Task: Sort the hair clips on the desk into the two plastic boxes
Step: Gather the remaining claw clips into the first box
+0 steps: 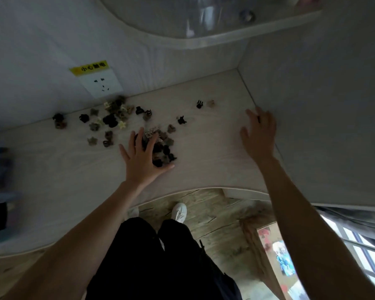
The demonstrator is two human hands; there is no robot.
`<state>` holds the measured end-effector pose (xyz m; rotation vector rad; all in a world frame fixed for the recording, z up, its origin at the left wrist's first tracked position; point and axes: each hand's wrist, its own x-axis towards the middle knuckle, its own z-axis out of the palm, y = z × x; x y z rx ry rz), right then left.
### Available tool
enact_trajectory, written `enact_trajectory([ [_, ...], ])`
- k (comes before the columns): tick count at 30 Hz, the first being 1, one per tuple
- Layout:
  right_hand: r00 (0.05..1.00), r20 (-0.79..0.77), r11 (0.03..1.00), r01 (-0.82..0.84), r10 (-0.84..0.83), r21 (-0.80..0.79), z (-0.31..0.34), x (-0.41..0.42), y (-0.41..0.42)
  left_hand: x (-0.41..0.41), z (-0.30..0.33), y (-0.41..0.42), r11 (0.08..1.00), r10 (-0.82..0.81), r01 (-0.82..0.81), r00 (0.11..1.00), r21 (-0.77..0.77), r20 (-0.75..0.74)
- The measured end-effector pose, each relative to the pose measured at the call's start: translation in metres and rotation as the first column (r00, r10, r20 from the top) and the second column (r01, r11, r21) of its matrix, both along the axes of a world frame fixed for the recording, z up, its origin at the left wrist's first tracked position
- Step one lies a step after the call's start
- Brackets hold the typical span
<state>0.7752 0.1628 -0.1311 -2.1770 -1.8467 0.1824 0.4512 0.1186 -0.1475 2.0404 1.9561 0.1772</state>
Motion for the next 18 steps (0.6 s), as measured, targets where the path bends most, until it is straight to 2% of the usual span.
enact_trajectory([
  [5, 0.999, -0.035, 0.989, -0.011, 0.005, -0.148, -0.015, 0.004, 0.030, 0.004, -0.002, 0.006, 1.000, 0.001, -0.002, 0.999, 0.024, 0.037],
  [9, 0.983, -0.180, 0.987, -0.045, 0.016, -0.156, -0.017, -0.018, 0.058, 0.007, -0.002, 0.011, 1.000, 0.010, -0.011, 0.998, 0.027, 0.062],
  [15, 0.949, -0.192, 0.939, -0.287, 0.251, -0.189, -0.025, -0.071, 0.092, 0.002, -0.004, 0.010, 0.999, 0.017, -0.020, 0.996, 0.033, 0.085],
  [18, 0.908, -0.257, 0.898, -0.386, 0.331, -0.208, -0.026, -0.097, 0.086, -0.003, -0.004, 0.007, 0.999, 0.010, -0.014, 0.996, 0.039, 0.088],
])
